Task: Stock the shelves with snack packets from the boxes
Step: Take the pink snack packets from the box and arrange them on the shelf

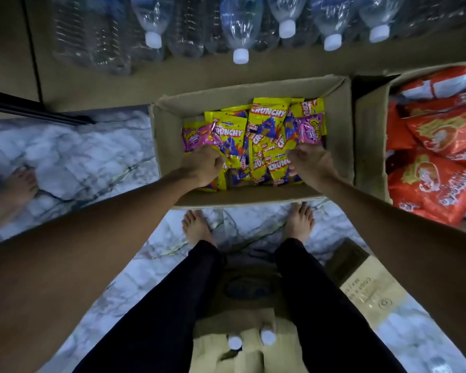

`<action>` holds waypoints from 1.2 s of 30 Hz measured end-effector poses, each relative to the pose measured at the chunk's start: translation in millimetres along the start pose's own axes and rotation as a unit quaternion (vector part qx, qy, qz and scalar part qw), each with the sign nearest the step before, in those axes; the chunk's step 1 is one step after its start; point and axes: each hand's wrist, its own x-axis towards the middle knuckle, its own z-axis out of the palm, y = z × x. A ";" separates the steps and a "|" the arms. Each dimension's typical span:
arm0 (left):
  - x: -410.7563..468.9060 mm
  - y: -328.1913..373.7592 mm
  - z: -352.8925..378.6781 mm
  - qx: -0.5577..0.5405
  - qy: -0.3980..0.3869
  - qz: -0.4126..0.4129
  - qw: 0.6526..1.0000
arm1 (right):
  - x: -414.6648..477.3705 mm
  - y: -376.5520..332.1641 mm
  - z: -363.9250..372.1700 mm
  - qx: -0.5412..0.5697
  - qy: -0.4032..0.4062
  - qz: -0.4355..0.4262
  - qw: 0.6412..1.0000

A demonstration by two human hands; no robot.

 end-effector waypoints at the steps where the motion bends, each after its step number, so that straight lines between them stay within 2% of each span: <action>1: 7.4 -39.8 45.7 0.055 0.043 -0.084 0.994 | 9.3 8.9 6.8 -0.005 -0.003 -0.002 1.000; 2: 12.4 -75.6 92.1 0.068 0.060 -0.166 0.982 | 21.4 16.0 11.3 -0.011 -0.001 -0.005 1.000; 3: 22.8 -108.0 140.9 0.035 0.084 -0.215 0.972 | 32.4 18.4 12.8 -0.008 0.002 -0.012 1.000; 4: 27.3 -135.8 187.1 0.066 0.124 -0.242 0.960 | 42.8 21.0 16.5 -0.015 0.013 -0.019 1.000; 5: 28.8 -156.5 219.3 0.111 0.119 -0.259 0.952 | 53.4 16.8 16.3 -0.038 0.022 -0.033 0.998; 8: 37.8 -158.8 222.0 0.171 0.115 -0.268 0.941 | 68.9 67.8 51.9 -0.132 0.074 -0.050 0.987; 9: 38.4 -161.3 221.7 0.170 0.128 -0.281 0.936 | 58.3 103.8 77.3 -0.178 0.118 -0.009 0.977; 10: 40.8 -163.3 227.5 0.179 0.137 -0.292 0.930 | 44.1 144.0 97.6 -0.194 0.110 0.119 0.967; 11: 43.6 -166.5 230.8 0.139 0.122 -0.307 0.934 | 29.2 182.6 129.9 -0.189 0.041 0.216 0.957; 14: 50.2 -178.7 246.2 0.113 0.154 -0.243 0.951 | 23.7 257.9 175.9 -0.242 0.079 0.225 0.941; 15: 52.0 -178.7 250.3 0.070 0.167 -0.235 0.955 | 30.9 249.8 164.6 -0.265 0.089 0.232 0.932; 16: 53.1 -176.0 252.8 0.069 0.192 -0.234 0.951 | 34.5 247.0 162.5 -0.323 0.135 0.240 0.905; 17: 52.8 -175.2 253.5 0.056 0.206 -0.252 0.944 | 31.5 246.1 168.8 -0.309 0.137 0.268 0.902; 19: 50.3 -173.2 252.3 0.069 0.207 -0.267 0.939 | 14.2 243.7 185.9 -0.265 0.040 0.291 0.918; 20: 48.2 -170.6 248.2 0.079 0.199 -0.256 0.943 | 2.6 242.7 191.4 -0.259 0.013 0.294 0.920; 22: 47.5 -174.0 243.9 0.062 0.194 -0.226 0.953 | 1.5 242.8 187.0 -0.248 0.060 0.254 0.933; 23: 48.0 -177.2 241.9 0.052 0.187 -0.211 0.958 | 12.0 235.6 172.1 -0.203 0.051 0.248 0.946; 24: 37.2 -181.5 253.5 0.046 0.190 -0.199 0.960 | 22.1 244.9 166.2 -0.126 0.006 0.249 0.960; 26: 45.8 -157.2 209.6 0.026 0.186 -0.149 0.971 | 60.4 204.8 123.9 -0.066 -0.011 0.203 0.977; 27: 60.0 -129.0 163.8 0.049 0.174 -0.109 0.978 | 79.7 167.4 97.8 -0.114 0.079 0.163 0.977; 29: 100.0 -49.7 59.6 0.063 0.128 0.037 0.989 | 101.8 95.7 57.8 -0.155 0.157 0.065 0.973; 30: 107.8 -11.7 28.9 -0.003 0.049 0.093 0.994 | 100.6 79.4 52.6 -0.143 0.199 0.024 0.969; 31: 109.0 -0.3 0.0 0.003 0.035 0.128 0.991 | 98.8 62.4 41.1 -0.120 0.241 -0.026 0.963; 32: 101.5 9.4 -9.8 -0.008 0.032 0.131 0.991 | 91.3 59.0 39.3 -0.103 0.249 -0.046 0.962; 33: 101.1 14.5 -13.1 0.000 0.035 0.138 0.990 | 93.4 56.6 35.6 -0.100 0.233 -0.030 0.967; 34: 93.5 13.6 -3.4 -0.014 0.052 0.142 0.988 | 81.4 84.0 57.8 -0.097 0.205 0.004 0.974; 36: 96.0 12.4 10.1 -0.017 0.049 0.151 0.987 | 46.7 135.8 104.6 -0.130 0.134 0.168 0.968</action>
